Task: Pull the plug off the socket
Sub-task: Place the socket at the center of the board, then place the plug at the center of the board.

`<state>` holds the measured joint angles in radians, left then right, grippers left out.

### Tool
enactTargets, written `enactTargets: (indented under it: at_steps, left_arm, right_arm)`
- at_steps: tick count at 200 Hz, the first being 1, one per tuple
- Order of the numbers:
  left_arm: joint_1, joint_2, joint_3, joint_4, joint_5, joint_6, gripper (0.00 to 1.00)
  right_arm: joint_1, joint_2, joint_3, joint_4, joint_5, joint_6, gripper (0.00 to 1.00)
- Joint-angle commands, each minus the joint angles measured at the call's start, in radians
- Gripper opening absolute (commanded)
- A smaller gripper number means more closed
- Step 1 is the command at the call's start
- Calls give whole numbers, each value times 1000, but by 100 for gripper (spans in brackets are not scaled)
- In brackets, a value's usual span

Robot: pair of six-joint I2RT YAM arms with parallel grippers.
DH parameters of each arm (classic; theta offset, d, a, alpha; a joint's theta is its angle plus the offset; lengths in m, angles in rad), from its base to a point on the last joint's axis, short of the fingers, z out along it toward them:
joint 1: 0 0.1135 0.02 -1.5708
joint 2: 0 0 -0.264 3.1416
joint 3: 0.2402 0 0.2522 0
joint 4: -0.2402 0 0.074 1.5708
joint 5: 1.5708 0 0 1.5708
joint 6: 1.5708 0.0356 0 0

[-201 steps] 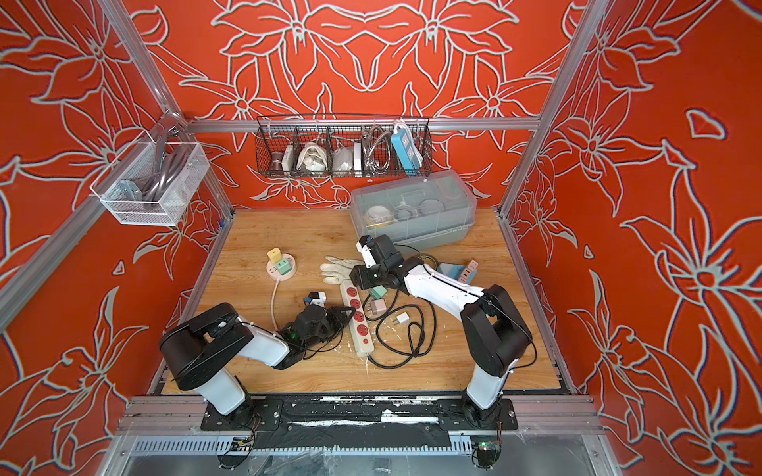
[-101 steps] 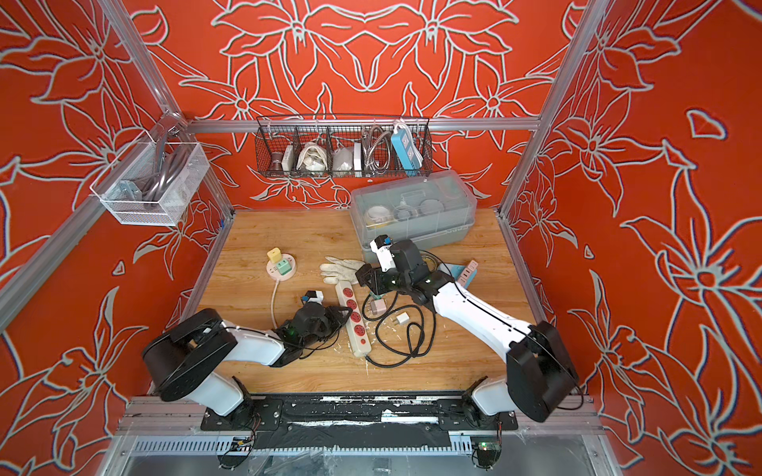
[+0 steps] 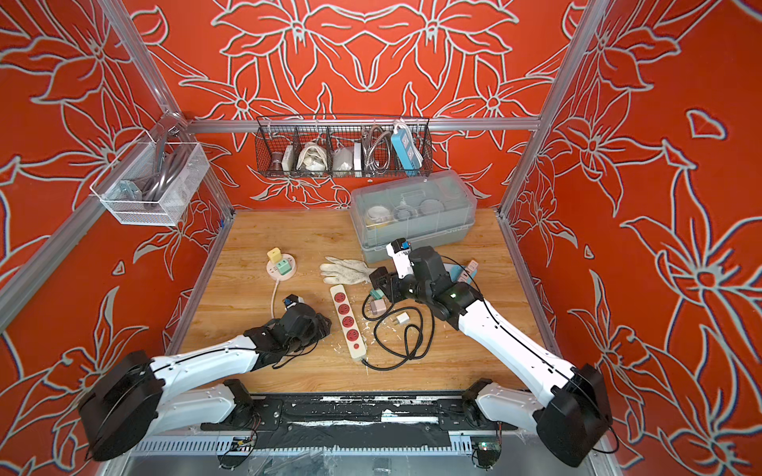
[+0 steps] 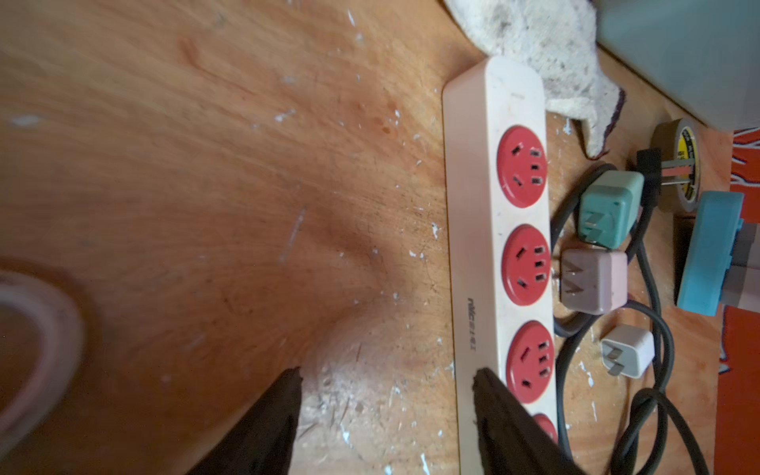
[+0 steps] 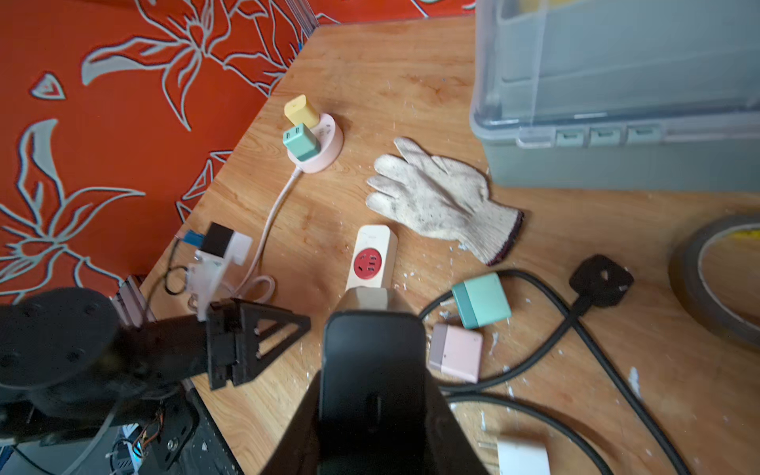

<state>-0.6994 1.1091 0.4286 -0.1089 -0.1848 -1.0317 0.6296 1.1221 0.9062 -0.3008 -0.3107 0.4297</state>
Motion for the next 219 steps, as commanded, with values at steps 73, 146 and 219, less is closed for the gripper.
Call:
enactTargets:
  at_steps: [73,146,219]
  left_arm:
    - [3,-418,128,-346,36,432,88]
    - [3,-502,76,-364,37,412,99]
    - [2,-525,62,-360,7,388,99]
  right_arm:
    - [-206,-130,-283,-72,-126,51,0]
    - [-206,25,-324,-40,-386,7,2]
    - [-206,41,-375,-43,-293,40,47]
